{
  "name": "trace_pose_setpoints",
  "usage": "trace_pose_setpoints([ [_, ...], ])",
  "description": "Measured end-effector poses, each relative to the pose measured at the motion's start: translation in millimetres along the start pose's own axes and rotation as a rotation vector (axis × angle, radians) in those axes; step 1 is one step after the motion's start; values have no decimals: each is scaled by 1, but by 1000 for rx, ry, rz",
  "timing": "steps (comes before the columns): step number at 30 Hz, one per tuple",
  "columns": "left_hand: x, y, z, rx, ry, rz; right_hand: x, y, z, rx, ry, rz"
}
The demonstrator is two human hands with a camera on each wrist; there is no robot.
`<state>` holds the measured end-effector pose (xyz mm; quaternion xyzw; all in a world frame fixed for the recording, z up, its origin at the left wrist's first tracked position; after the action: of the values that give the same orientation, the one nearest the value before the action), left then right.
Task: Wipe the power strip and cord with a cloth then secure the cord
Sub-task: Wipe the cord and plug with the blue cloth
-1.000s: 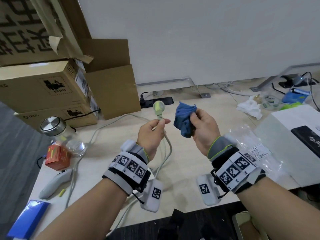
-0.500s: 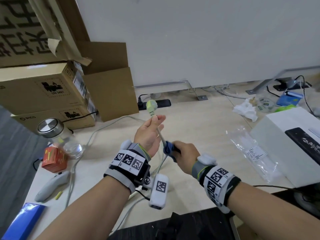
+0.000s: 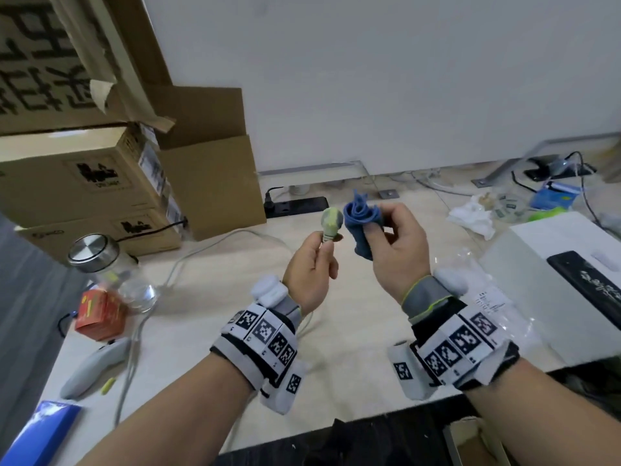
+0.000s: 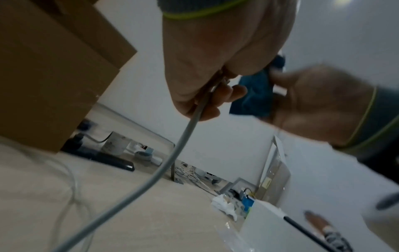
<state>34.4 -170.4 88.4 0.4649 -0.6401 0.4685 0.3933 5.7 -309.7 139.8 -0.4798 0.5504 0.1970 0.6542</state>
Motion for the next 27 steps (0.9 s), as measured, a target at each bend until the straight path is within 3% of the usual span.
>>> trace_pose_setpoints([
  [4,3,2,5,-71,-220,96,-20,19,21,-178,374,-529],
  [6,7,7,6,-101,-222,143,-17,17,20,-174,432,-615],
  [8,10,11,6,-104,-173,183,-9,3,11,-96,465,-552],
  [11,10,14,7,-104,-106,183,15,-23,-1,-19,525,-233],
  [15,5,12,5,-88,-76,108,24,-23,-9,75,225,183],
  [17,5,11,6,-92,-38,77,10,-11,1,39,179,91],
  [21,1,10,5,-19,103,-69,-10,19,22,-175,313,-371],
  [24,0,9,3,-31,97,-74,-8,31,25,-230,308,-498],
  [27,5,14,1,-47,-122,69,-3,32,19,-191,335,-534],
])
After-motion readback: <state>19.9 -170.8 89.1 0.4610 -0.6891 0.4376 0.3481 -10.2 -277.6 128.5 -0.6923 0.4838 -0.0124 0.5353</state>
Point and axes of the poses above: each hand's wrist, its own y-axis away from the middle knuckle, its own z-axis out of the palm, x = y × z, the point moved 6 cm from there along -y, towards the middle knuckle, and after that the axes turned 8 degrees about x, right-handed, at the moved point
